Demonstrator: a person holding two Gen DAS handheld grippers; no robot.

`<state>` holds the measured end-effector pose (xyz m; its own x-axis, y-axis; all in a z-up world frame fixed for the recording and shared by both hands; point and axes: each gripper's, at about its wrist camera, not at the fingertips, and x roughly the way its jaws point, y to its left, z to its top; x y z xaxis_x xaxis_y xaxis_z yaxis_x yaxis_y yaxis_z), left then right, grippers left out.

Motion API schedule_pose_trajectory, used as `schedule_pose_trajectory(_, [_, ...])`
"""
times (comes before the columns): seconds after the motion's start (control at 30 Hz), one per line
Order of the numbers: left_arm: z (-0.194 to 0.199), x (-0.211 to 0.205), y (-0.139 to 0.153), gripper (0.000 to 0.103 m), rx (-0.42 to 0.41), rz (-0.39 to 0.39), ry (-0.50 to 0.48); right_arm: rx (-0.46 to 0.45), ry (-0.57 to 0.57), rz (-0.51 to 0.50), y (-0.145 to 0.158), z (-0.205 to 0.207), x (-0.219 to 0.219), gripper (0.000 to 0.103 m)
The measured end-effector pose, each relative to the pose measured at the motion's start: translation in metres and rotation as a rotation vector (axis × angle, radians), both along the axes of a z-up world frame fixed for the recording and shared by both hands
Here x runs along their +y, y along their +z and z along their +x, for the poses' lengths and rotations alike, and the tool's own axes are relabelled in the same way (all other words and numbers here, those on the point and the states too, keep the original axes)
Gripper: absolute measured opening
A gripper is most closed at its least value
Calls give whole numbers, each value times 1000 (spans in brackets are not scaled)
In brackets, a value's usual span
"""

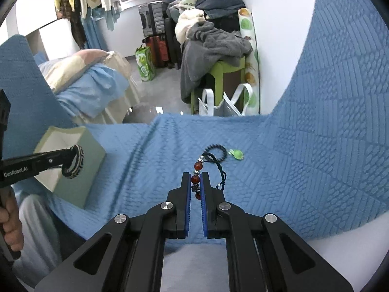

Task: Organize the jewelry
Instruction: 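Carry the bangle and red-bead bracelet with both grippers over the white box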

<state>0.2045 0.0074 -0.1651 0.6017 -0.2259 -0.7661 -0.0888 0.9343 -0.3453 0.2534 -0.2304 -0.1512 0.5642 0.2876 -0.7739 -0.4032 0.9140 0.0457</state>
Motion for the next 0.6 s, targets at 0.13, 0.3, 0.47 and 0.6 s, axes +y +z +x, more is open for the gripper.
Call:
schedule_pose_trajectory(0.13, [-7, 28, 19, 7, -36, -1, 35, -31, 18, 40, 24, -3, 28, 6])
schedule_pose_trajectory(0.3, [-15, 65, 39, 7, -67, 9, 73, -88, 57, 88, 54, -7, 69, 6])
schedule_pose_trajectory(0.47, [-24, 99, 50, 7, -84, 29, 104, -118, 124, 134, 73, -13, 122, 6])
schedule_pose_trajectory(0.6, [-33, 129, 44, 7, -63, 48, 137, -89, 197, 167, 69, -21, 165, 6])
